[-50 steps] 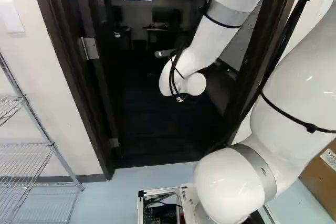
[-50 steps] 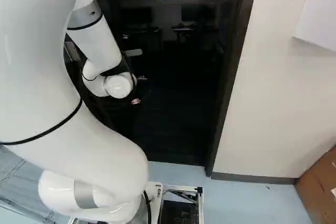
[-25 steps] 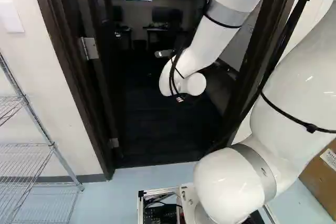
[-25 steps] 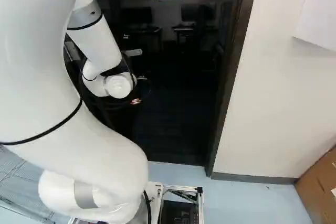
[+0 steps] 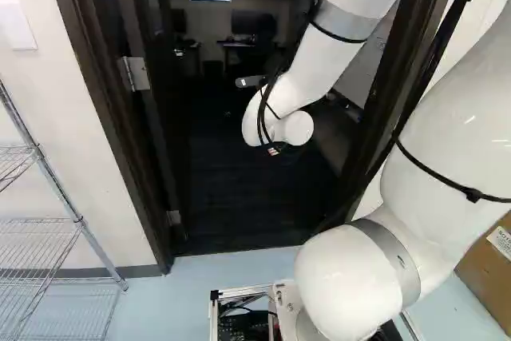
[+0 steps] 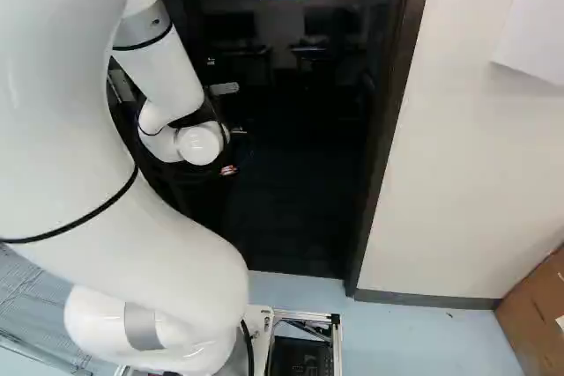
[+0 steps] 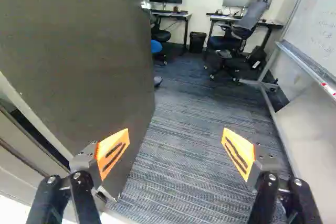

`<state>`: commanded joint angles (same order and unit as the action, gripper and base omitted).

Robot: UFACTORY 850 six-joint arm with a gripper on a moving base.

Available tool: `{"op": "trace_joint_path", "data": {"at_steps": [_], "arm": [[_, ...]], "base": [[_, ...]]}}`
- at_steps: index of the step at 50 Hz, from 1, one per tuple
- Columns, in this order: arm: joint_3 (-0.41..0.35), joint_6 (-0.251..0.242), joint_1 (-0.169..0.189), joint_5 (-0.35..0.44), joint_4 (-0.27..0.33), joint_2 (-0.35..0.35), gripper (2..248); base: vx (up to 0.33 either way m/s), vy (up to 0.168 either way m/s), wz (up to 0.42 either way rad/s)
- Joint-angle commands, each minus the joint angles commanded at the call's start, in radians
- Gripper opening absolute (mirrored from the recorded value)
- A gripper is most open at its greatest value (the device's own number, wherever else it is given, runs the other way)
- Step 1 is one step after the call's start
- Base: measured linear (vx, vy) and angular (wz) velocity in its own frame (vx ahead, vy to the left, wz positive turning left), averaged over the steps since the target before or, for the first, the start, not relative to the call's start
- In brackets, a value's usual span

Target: Open the door and move inside

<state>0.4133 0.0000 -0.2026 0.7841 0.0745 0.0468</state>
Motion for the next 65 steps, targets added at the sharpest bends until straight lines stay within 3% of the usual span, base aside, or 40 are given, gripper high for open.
{"op": "trace_joint_path", "data": {"at_steps": [65], "arm": [[0.000, 0.000, 0.000, 0.000, 0.000, 0.000, 247]], "base": [[0.043, 0.001, -0.002]]}}
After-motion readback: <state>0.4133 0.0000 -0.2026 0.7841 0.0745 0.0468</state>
